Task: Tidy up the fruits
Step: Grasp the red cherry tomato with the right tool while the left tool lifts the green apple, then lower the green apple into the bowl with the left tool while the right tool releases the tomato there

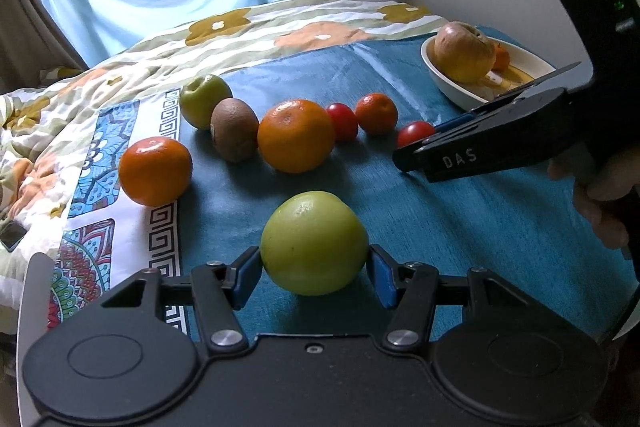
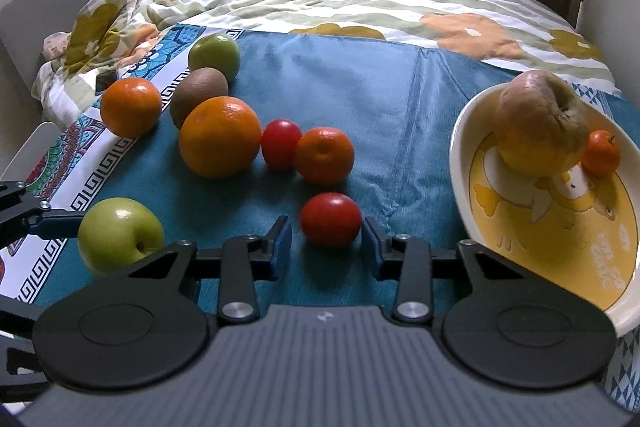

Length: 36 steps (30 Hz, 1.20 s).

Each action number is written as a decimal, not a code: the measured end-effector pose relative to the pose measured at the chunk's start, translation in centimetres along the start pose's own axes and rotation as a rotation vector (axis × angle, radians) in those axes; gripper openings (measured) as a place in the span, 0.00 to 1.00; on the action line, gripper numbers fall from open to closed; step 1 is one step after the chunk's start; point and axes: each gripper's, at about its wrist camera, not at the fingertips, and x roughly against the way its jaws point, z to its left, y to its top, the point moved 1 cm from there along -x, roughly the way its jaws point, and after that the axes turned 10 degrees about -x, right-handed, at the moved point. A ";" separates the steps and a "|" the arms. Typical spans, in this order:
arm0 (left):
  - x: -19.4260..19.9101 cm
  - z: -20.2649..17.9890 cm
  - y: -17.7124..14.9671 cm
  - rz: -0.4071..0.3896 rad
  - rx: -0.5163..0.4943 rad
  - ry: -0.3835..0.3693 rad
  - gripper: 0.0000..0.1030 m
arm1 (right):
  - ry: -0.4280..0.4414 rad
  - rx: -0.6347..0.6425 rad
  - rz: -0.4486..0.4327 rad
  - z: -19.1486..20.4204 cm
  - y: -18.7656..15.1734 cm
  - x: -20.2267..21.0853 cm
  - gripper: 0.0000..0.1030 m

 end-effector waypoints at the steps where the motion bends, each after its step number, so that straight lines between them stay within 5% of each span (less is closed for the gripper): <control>1: 0.1 0.0 0.0 -0.002 0.001 0.002 0.60 | -0.003 0.004 -0.003 0.0 0.0 -0.1 0.50; 20: 5.6 0.0 2.9 -0.101 0.017 0.027 0.60 | -0.024 -0.049 -0.061 -0.7 1.4 6.0 0.47; 36: 10.2 -6.8 10.4 -0.185 0.036 0.057 0.60 | -0.045 -0.127 -0.098 -10.1 3.1 16.1 0.47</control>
